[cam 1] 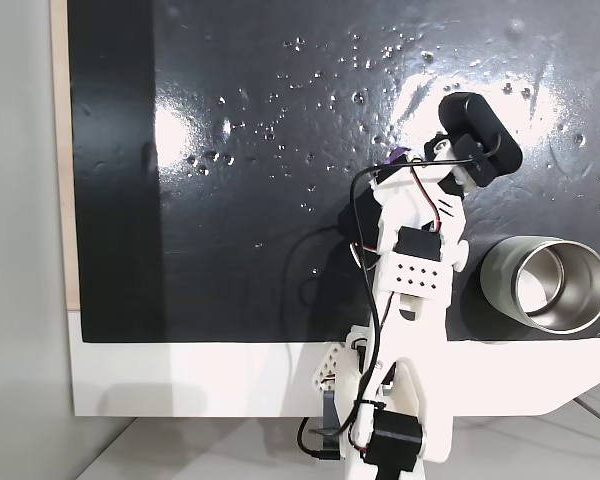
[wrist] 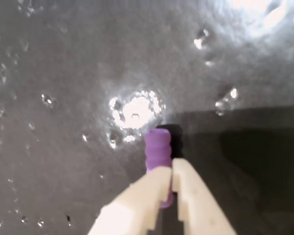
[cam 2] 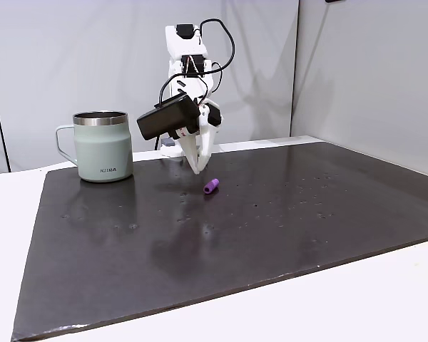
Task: Grasp a pengrip and put it in the cup.
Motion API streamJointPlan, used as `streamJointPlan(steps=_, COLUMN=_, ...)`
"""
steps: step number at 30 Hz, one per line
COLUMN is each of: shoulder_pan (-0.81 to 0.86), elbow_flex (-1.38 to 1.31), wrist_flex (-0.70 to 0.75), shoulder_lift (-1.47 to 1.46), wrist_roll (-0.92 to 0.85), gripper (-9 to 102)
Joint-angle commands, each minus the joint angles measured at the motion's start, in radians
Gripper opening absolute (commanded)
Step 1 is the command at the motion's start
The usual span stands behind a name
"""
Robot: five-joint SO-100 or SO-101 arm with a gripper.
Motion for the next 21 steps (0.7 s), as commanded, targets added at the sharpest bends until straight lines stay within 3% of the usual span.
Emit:
streamJointPlan(steps=1, shoulder_pan=0.017, elbow_flex=-0.077, wrist_flex=-0.049, shoulder_lift=0.000, wrist_roll=0.023, gripper=4)
streamJointPlan(steps=8, shoulder_pan=0.015, elbow_flex=-0.087, wrist_flex=-0.009, shoulder_lift=0.000, wrist_roll=0.048, gripper=15)
streamJointPlan(steps=21, shoulder_pan=-0.003, elbow_flex=-0.242, wrist_flex=0.201, shoulder_lift=-0.144, wrist_roll=0.074, gripper=17)
